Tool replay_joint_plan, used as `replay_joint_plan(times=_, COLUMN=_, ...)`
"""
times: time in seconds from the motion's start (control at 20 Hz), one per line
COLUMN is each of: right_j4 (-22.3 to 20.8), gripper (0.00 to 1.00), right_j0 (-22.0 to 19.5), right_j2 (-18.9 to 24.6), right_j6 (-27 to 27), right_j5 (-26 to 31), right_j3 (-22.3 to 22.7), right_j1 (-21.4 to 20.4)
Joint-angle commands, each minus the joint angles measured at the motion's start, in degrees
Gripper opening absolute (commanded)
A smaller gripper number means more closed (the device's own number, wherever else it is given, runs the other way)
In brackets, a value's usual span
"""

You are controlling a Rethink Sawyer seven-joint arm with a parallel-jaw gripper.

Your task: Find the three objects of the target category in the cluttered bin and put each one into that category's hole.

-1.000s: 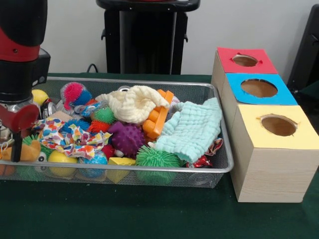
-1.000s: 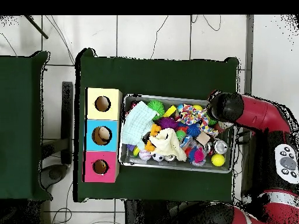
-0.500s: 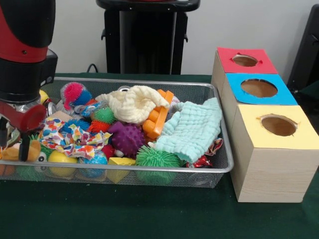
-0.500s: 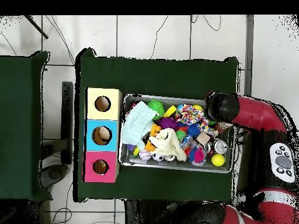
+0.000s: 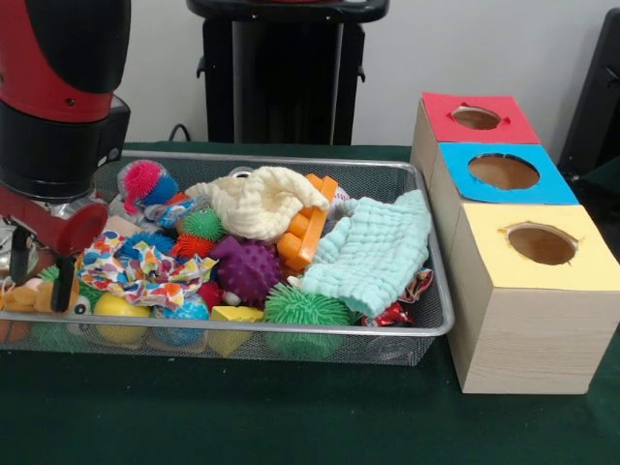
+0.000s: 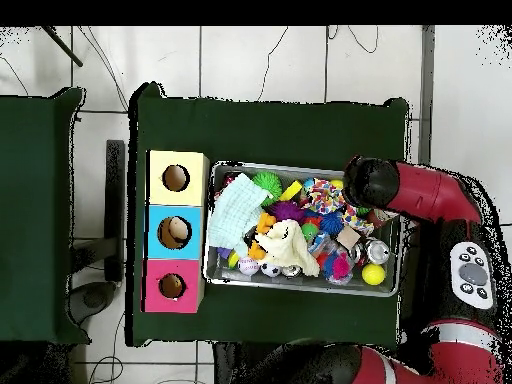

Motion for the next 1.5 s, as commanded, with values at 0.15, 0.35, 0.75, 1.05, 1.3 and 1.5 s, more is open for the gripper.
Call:
replay_joint_plan(times=0.15, right_j4=1.83, gripper=1.00, right_j0=0.38, right_j2=-0.43, right_j6=6.56, right_j5=4.18, right_j3=4.44, right_j1=3.92)
replay_joint_plan(times=0.35, right_j4=1.70, gripper=1.00, right_j0=1.19, right_j2=-1.77, right_j6=6.95, right_j5=4.20, right_j3=4.48, right_j1=3.96)
replay_joint_plan(times=0.75, right_j4=1.20, gripper=1.00, right_j0=2.80, right_j2=-4.50, right_j6=7.23, right_j5=4.55, right_j3=3.06, right_j1=5.29)
replay_joint_plan(times=1.05, right_j4=1.08, gripper=1.00, right_j0=4.50, right_j2=-7.25, right_j6=6.83, right_j5=6.45, right_j3=0.78, right_j1=6.28)
replay_joint_plan(times=1.3, right_j4=1.91, gripper=1.00, right_j0=3.89, right_j2=-6.18, right_j6=6.49, right_j5=2.78, right_j3=1.92, right_j1=6.81)
replay_joint_plan(times=1.5, right_j4=2.32, gripper=1.00, right_j0=3.34, right_j2=-5.28, right_j6=7.69, right_j5=-1.73, right_j3=3.15, right_j1=6.98)
